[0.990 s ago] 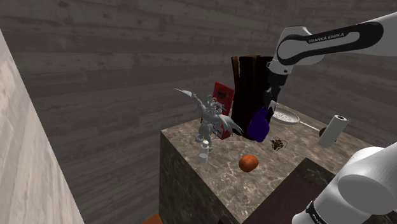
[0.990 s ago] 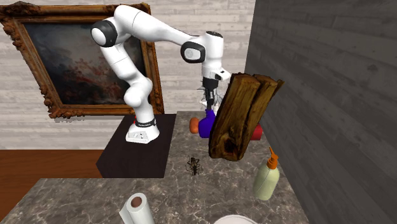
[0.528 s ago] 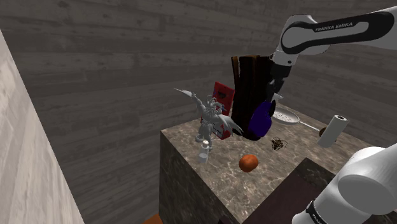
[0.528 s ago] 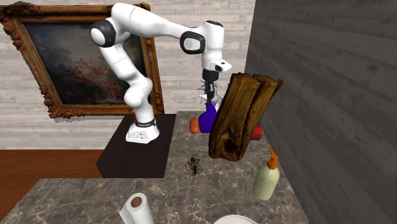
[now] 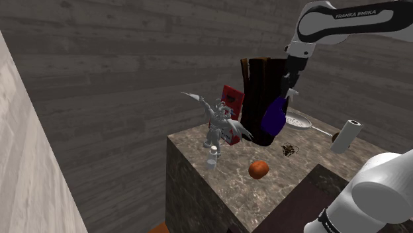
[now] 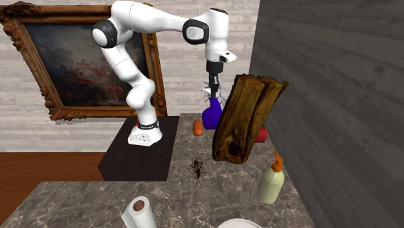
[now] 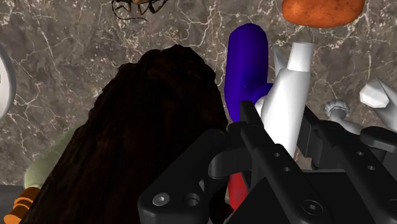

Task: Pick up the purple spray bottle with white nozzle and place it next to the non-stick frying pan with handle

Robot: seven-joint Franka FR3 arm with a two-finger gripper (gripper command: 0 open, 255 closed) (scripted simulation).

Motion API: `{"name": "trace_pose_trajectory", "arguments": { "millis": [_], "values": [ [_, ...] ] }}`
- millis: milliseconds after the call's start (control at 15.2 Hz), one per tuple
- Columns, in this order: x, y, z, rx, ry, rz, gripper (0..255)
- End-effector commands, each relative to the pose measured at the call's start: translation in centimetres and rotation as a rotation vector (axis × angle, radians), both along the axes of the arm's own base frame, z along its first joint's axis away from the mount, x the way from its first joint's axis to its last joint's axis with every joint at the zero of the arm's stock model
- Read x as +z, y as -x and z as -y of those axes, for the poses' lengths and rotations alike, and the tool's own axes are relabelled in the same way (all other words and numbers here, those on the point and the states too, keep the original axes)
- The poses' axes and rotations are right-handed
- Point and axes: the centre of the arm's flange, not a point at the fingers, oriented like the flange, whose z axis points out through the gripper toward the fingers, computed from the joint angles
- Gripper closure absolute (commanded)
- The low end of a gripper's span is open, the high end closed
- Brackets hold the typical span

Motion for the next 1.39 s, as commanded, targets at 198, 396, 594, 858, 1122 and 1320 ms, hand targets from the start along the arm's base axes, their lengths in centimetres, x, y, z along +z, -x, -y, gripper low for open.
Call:
{"name": "trace_pose_trajectory", "arguments": {
  "millis": [198, 396, 594, 858, 1122, 1320],
  "values": [
    [2.7, 0.0, 0.0, 0.000, 0.000, 0.000, 255],
    [4.3, 0.0, 0.0, 0.000, 0.000, 0.000, 255],
    [5.9, 0.0, 0.0, 0.000, 0.000, 0.000, 255],
    [8.0, 0.0, 0.0, 0.000, 0.000, 0.000, 255],
    [10.1, 0.0, 0.0, 0.000, 0.000, 0.000, 255],
    [11.7, 0.0, 0.0, 0.000, 0.000, 0.000, 255]
  ]
}}
